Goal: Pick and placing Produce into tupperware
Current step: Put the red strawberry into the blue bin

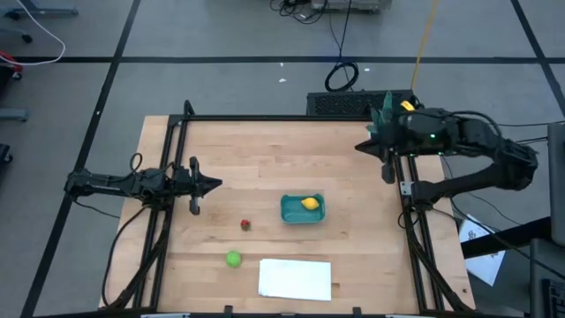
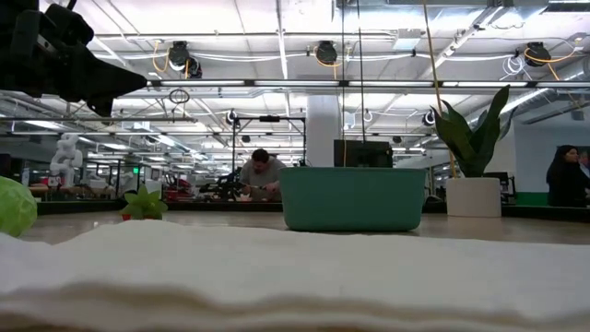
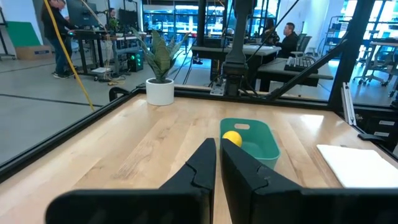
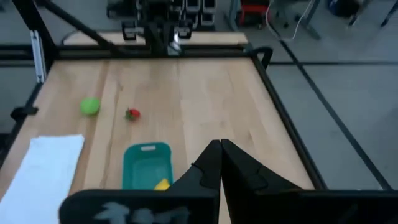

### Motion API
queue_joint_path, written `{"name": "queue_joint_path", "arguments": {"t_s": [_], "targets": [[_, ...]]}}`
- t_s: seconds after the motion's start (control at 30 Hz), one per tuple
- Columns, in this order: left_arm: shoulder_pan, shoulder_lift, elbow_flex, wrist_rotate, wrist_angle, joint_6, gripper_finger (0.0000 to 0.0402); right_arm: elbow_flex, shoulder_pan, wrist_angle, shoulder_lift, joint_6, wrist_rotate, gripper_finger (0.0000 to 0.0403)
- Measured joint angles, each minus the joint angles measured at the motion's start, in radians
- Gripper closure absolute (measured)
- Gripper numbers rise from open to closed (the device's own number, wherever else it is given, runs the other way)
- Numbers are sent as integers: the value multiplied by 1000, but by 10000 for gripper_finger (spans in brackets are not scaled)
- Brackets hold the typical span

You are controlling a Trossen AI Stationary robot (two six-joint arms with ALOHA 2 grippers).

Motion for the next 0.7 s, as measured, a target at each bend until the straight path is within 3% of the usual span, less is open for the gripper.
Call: {"name": "queue_joint_path", "arguments": {"t_s": [0.23,0.7], "targets": [[0,0,0,0,0,0,376,-144,-10,75,-131,0,47,403],[0,0,0,0,0,-1,376,-431,-11,309,-376,53,13,403]]}}
